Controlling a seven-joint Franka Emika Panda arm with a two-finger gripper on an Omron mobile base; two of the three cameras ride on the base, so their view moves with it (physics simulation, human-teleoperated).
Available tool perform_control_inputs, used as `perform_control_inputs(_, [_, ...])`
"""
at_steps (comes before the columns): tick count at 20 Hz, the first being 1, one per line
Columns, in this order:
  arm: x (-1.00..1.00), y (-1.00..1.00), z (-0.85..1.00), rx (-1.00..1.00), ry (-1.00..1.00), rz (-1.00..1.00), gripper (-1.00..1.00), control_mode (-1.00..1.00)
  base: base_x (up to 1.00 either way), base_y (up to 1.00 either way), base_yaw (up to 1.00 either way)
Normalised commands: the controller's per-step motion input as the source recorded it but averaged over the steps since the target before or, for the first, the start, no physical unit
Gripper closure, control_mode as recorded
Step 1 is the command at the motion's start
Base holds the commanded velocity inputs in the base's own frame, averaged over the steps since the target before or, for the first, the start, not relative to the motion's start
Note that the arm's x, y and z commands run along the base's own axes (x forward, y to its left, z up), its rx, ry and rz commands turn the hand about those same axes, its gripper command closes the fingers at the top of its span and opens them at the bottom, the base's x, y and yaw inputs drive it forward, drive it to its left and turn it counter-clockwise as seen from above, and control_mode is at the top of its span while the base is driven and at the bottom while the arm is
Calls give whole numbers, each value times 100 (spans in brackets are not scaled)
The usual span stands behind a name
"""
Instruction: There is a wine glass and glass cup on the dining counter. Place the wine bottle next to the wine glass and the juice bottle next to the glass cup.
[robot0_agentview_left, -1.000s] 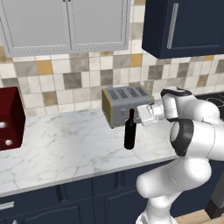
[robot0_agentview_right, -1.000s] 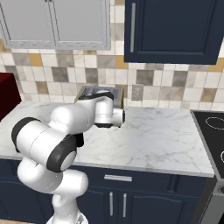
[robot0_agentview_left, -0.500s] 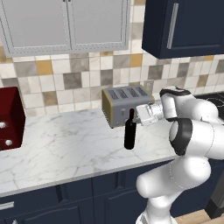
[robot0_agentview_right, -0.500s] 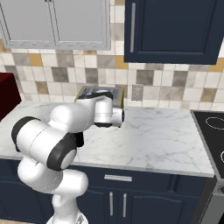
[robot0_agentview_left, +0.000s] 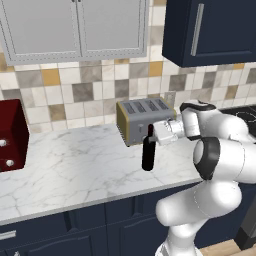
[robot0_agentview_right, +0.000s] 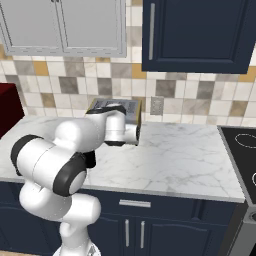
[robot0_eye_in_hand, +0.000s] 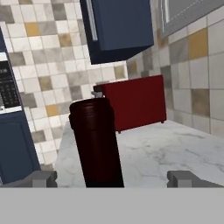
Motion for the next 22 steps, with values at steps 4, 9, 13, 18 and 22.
perform_control_inputs(4, [21, 0, -16, 0, 9, -5, -100, -100, 0, 0, 0])
perform_control_inputs(9, [32, 0, -16, 0, 11, -9, -100, -100, 0, 0, 0])
perform_control_inputs(13, [9, 8, -11, 0, 2, -4, -100, -100, 0, 0, 0])
perform_control_inputs(18, [-8, 13, -13, 0, 0, 0, -100, -100, 0, 0, 0])
perform_control_inputs(22, [-20, 19, -19, 0, 0, 0, 100, -100, 0, 0, 0])
